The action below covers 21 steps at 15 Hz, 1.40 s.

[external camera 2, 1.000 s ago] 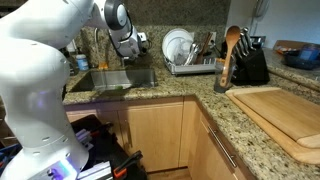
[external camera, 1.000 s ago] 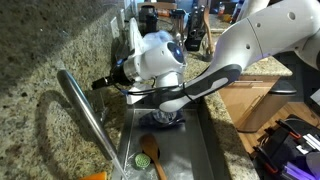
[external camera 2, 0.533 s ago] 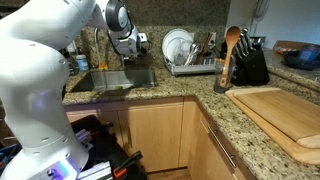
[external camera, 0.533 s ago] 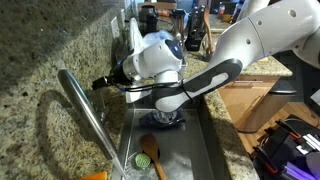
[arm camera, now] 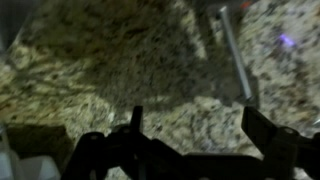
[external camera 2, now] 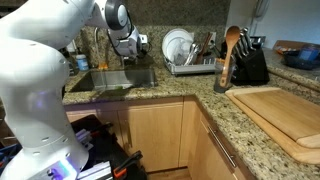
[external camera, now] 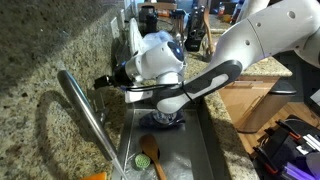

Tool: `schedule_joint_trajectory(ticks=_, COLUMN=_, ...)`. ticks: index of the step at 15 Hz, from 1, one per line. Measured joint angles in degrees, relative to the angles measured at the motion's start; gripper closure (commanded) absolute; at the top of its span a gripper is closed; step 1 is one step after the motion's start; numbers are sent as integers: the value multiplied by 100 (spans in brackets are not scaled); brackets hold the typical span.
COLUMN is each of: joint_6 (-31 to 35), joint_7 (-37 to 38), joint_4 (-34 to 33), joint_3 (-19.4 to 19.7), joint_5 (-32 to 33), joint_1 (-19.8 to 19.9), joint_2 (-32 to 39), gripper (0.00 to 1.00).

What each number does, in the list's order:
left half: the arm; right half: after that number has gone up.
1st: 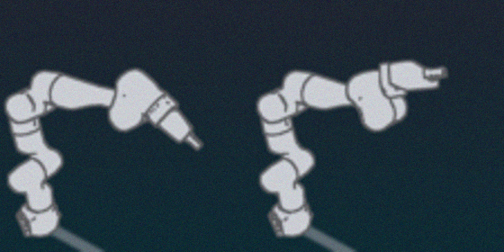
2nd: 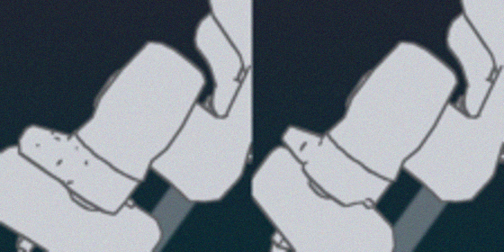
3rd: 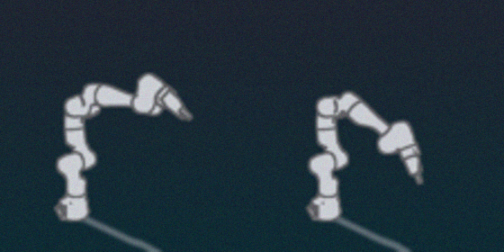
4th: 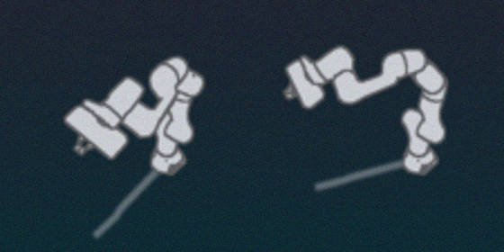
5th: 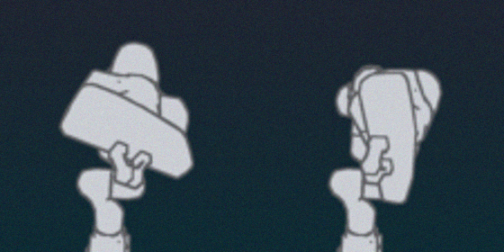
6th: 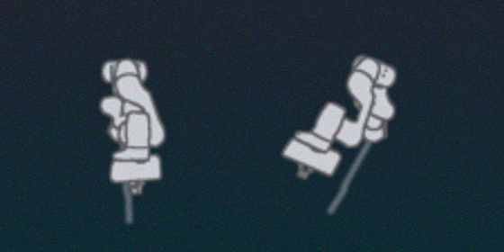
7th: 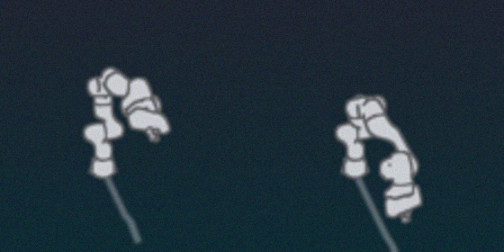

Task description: Turn off the faucet of the sink. Pick up the wooden spoon from the cup and put it on the wooden board.

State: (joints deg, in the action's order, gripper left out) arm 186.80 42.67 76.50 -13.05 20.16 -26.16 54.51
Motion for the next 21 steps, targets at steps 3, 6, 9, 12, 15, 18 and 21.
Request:
schedule_joint_trajectory(ticks=3, joint_6=-45, joint_7=-344, joint_4=403, joint_3=-1058, joint_5=-53, joint_1=403, joint_2=2, gripper=0)
schedule_joint_trajectory(ticks=6, joint_6=-38, joint_7=-793, joint_4=370, joint_3=-950, joint_5=-557, joint_1=296, joint_2=2, gripper=0)
schedule_joint_trajectory(ticks=9, joint_6=-36, joint_7=-1038, joint_4=317, joint_3=-512, joint_5=-830, joint_1=58, joint_2=-48, gripper=0)
schedule_joint_trajectory(ticks=12, joint_6=-50, joint_7=-1029, joint_4=299, joint_3=639, joint_5=-827, joint_1=-530, joint_2=-254, gripper=0)
schedule_joint_trajectory(ticks=15, joint_6=-104, joint_7=-950, joint_4=309, joint_3=1525, joint_5=-830, joint_1=-1018, joint_2=-439, gripper=0)
schedule_joint_trajectory(ticks=18, joint_6=-248, joint_7=-913, joint_4=323, joint_3=1897, joint_5=-828, joint_1=-1223, joint_2=-474, gripper=0)
schedule_joint_trajectory(ticks=21, joint_6=-301, joint_7=-913, joint_4=341, joint_3=1850, joint_5=-830, joint_1=-1211, joint_2=-460, gripper=0)
